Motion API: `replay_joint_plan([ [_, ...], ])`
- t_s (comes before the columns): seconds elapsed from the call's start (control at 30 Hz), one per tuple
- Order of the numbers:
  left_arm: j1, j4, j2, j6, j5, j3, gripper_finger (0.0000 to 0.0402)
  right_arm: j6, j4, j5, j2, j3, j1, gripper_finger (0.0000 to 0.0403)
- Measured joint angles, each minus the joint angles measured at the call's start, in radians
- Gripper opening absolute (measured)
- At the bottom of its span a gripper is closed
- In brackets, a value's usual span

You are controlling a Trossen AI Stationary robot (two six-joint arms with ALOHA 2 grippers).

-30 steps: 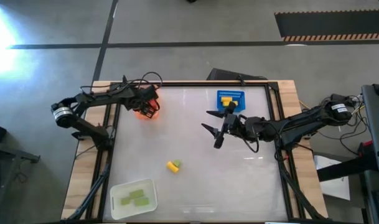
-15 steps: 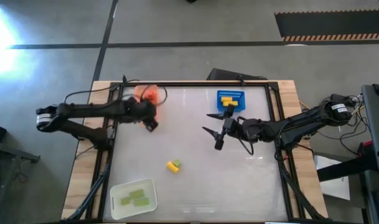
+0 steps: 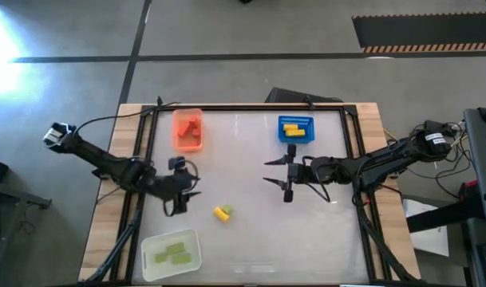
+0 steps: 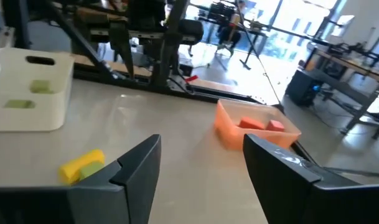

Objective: Sort & place blocks by color
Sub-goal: Put the green wooden block into the white bin

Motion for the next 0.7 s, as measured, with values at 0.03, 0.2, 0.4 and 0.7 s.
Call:
replay_joint_plan([
  [0.03,-0.024,0.031,-0.012,-0.004,-0.001,-0.022,0.0200,-0.001,0.014,-0.012,0.000,-0.012,0.000,0.0215],
  [0.2,-0.095,0.198,-0.090,-0.006,0.000,-0.139,0.0200,0.013,0.087,-0.042,0.000,-0.072,0.000,0.0202],
  [0.4,-0.092,0.250,-0.179,-0.027,-0.008,-0.222,0.0200,0.062,0.102,-0.035,0.000,-0.103,0.000,0.0193],
  [0.7,-0.092,0.252,-0.218,-0.029,-0.028,-0.234,0.0200,0.045,0.111,-0.035,0.000,-0.104,0.000,0.0189],
])
